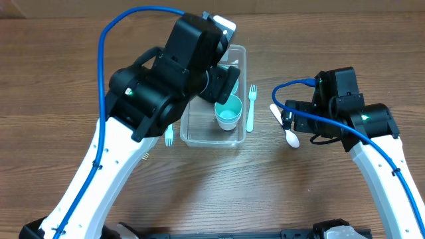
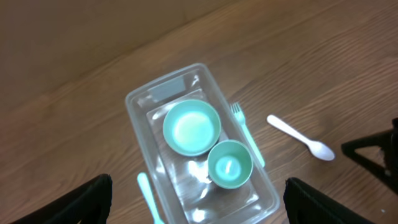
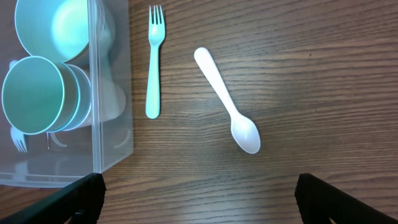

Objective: Pack container
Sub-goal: 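Withdraw the left gripper toward the white fork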

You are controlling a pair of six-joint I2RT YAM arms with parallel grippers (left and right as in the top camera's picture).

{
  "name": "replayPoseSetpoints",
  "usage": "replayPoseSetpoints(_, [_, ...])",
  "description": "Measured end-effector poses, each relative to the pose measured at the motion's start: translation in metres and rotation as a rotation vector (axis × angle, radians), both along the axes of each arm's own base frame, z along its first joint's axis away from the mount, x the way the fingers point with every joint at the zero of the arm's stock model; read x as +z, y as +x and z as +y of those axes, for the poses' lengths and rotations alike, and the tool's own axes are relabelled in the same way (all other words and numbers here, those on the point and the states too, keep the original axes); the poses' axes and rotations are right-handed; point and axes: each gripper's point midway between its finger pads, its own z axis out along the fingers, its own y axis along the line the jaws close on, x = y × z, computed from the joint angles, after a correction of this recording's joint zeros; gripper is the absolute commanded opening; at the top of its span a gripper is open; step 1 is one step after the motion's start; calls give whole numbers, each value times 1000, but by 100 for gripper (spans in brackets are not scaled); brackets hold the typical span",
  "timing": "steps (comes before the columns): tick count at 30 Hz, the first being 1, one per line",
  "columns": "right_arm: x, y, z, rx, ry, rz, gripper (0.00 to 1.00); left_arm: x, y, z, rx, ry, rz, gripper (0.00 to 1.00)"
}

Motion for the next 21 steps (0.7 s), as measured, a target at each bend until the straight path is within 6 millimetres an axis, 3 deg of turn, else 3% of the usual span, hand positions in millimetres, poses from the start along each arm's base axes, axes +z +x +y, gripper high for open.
replayPoseSetpoints(7, [0,0,0,0,0,-1,100,-18,-6,50,214,128,63,89])
replayPoseSetpoints(11, [0,0,0,0,0,-1,100,-17,-12,105,365,133,104,87])
replayPoseSetpoints(13, [0,0,0,0,0,-1,100,-9,-26,144,478,88,87,89])
replayPoseSetpoints(16, [0,0,0,0,0,-1,100,-14,-48,180,610,4,44,91])
replayPoseSetpoints(18, [0,0,0,0,0,1,100,-49,-66,201,734,-29,96,96])
replayPoseSetpoints(21, [-1,0,0,0,-1,2,100,-110,-69,206,883,-85,211,99])
